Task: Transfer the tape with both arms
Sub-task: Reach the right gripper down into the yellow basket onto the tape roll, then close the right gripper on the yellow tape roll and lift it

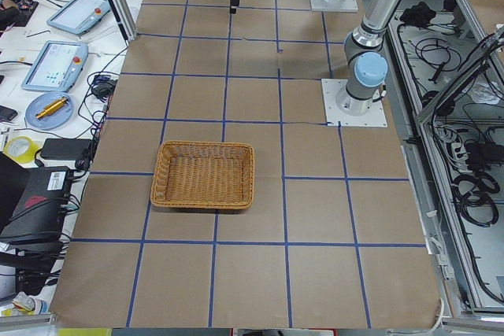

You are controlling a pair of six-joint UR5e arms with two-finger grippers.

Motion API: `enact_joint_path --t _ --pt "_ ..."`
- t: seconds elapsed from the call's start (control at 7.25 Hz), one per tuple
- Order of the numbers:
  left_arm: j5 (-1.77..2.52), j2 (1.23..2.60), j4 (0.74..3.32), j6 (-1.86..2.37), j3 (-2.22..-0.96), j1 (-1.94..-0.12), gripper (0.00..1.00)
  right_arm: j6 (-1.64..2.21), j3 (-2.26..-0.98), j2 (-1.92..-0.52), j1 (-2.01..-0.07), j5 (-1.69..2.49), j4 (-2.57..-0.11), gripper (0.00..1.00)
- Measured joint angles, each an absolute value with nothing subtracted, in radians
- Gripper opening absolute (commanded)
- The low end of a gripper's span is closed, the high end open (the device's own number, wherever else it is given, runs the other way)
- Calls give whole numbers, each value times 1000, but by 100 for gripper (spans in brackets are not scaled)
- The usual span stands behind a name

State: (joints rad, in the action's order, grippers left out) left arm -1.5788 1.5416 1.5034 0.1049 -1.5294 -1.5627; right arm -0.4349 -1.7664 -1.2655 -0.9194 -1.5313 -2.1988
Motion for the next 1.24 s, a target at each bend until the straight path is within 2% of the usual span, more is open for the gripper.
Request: enact_joint_path --t 0.28,0.55,0.69,0.83,1.24 --pt "-1579 1543 1503 104 -1529 -1563 100 -452 -1771 -1230 -867 -1493 -2202 100" --pt "-1578 1543 1503 104 -1530 -1563 100 -454 -1766 -1194 -843 -1484 -2204 46" --pt "-1578 1543 1503 105 -1531 -1563 100 -454 -1764 -1186 -840 -1483 -2204 35" --pt "-1578 1543 1503 105 -1531 -1563 100 -455 -1762 -1183 -838 -1483 -2205 0" --pt "-1578 1543 1505 106 -1531 -1563 100 -453 -1756 -1198 -842 -1485 -2195 0"
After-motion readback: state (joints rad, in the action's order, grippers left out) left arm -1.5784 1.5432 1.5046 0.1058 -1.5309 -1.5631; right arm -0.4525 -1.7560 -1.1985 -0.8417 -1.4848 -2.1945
